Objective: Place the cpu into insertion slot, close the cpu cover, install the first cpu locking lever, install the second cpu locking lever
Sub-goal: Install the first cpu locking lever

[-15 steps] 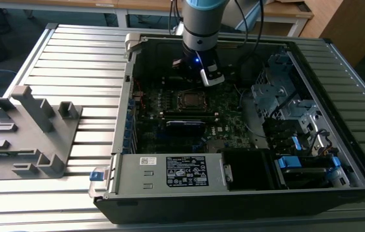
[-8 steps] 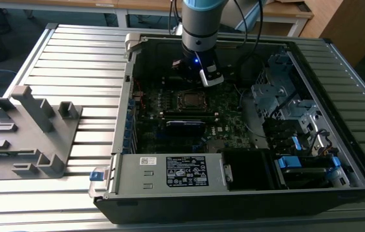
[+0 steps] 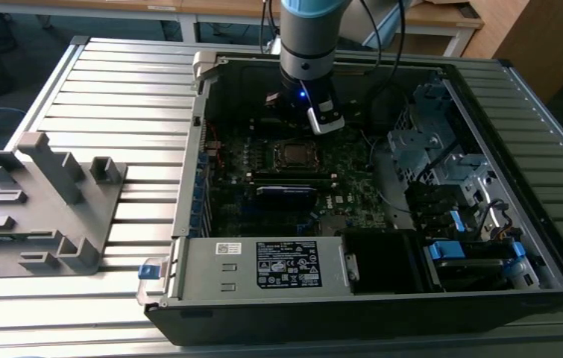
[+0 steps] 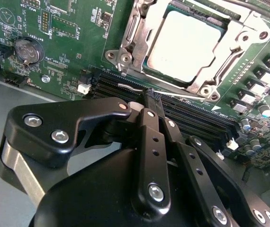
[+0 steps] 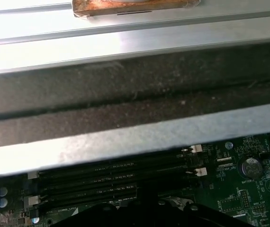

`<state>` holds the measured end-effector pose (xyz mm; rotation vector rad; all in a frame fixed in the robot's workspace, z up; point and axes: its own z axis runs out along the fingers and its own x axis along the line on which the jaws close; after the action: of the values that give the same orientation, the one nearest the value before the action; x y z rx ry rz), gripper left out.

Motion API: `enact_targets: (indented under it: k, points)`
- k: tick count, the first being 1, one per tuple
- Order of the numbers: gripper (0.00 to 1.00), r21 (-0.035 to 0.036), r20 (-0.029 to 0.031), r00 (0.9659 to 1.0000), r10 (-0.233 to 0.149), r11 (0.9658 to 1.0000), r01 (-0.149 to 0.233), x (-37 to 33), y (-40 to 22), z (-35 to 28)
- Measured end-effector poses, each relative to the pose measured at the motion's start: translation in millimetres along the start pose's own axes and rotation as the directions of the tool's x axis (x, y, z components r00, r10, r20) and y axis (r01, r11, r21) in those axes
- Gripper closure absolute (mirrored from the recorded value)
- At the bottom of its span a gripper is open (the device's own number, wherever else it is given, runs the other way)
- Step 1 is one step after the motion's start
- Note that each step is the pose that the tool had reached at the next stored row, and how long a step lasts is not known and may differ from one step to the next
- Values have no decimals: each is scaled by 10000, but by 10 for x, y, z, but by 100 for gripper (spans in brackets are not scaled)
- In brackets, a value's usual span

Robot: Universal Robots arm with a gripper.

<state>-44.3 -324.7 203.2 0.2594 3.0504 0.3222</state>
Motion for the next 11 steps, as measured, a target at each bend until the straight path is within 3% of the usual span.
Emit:
enact_targets:
  k: [11]
  points:
    - [89,-19,104,9999,-19,10000,19,10,-5,16]
